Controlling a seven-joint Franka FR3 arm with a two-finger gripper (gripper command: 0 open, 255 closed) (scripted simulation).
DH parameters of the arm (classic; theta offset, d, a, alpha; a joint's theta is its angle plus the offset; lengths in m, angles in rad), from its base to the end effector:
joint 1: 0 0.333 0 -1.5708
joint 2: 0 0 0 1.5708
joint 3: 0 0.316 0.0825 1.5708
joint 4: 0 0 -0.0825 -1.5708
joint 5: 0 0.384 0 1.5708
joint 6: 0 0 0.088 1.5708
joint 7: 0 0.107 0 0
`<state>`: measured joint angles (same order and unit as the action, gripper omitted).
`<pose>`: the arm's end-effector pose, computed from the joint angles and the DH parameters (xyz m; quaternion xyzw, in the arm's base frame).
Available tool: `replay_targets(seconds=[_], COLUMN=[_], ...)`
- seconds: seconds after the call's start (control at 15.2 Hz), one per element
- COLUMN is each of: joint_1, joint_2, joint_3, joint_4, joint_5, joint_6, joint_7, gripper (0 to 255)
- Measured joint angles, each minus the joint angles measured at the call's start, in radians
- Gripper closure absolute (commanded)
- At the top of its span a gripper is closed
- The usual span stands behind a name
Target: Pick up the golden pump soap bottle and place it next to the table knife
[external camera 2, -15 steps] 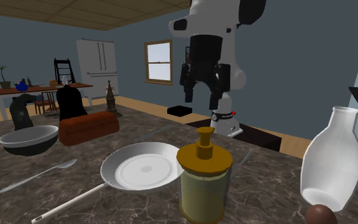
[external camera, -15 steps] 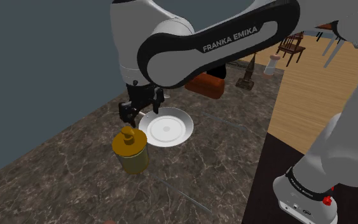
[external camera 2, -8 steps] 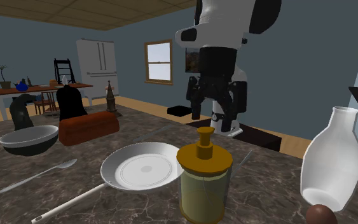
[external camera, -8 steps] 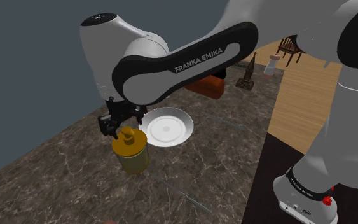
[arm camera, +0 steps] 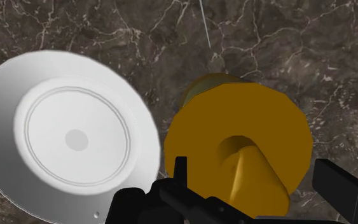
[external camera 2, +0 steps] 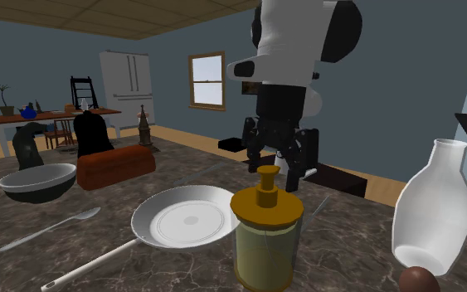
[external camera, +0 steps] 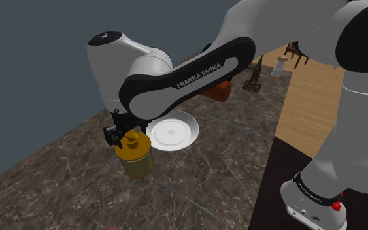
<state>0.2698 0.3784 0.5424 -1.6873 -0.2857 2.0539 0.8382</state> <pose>0.4868 0.4394 0.4089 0.9986 0.0327 0.0404 0.0039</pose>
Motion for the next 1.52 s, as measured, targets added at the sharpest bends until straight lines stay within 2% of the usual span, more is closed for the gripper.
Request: replay_targets(seconds=[0.26, 0.33, 0.99, 1.52], joint_1=[0.000, 0.000, 0.000, -0.002], joint_2=[0.001, 0.001, 0.001, -0.022], joint_3=[0.000, 0.000, 0.000, 0.008], joint_4=[-0.001, -0.001, 0.000, 0.061], joint_5=[-0.001, -0.001, -0.001, 0.020], joint_6=[0.001, 0.001, 0.001, -0.079], joint_7=[0.001, 0.001, 0.001, -0.019], gripper=[0, 255, 255, 255])
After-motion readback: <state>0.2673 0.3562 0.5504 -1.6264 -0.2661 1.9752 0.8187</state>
